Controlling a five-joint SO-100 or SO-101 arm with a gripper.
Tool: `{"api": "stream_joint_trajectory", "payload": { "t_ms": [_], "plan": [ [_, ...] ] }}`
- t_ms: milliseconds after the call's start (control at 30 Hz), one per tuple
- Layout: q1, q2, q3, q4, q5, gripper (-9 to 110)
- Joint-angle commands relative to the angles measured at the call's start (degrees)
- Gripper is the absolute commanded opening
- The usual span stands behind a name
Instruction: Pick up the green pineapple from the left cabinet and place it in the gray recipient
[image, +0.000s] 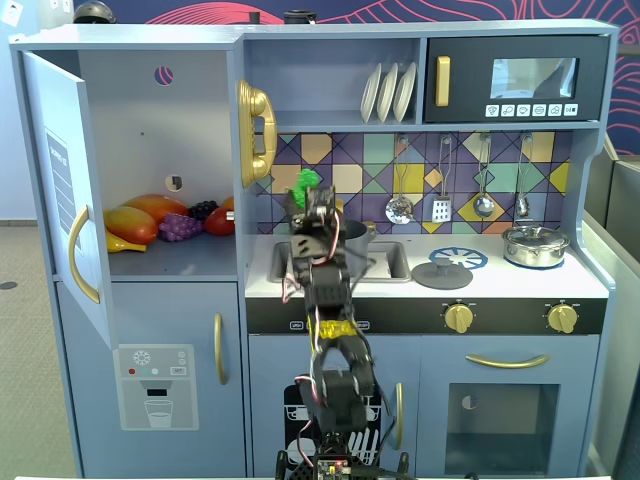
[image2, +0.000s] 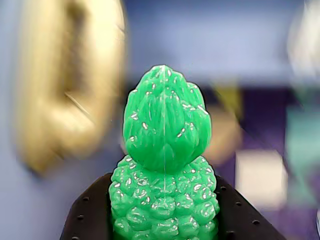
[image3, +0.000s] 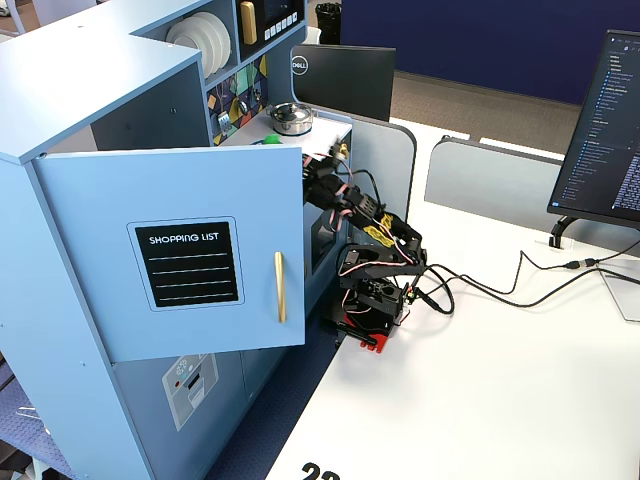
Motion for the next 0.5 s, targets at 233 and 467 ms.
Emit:
{"api": "stream_joint_trajectory", "payload": {
  "t_ms": [233, 467],
  "plan": [
    [7.8, -25.8, -19.5, 3.9, 0.1, 0],
    [11.7, -33.4, -24.1, 0.7, 2.8, 17]
  ]
}}
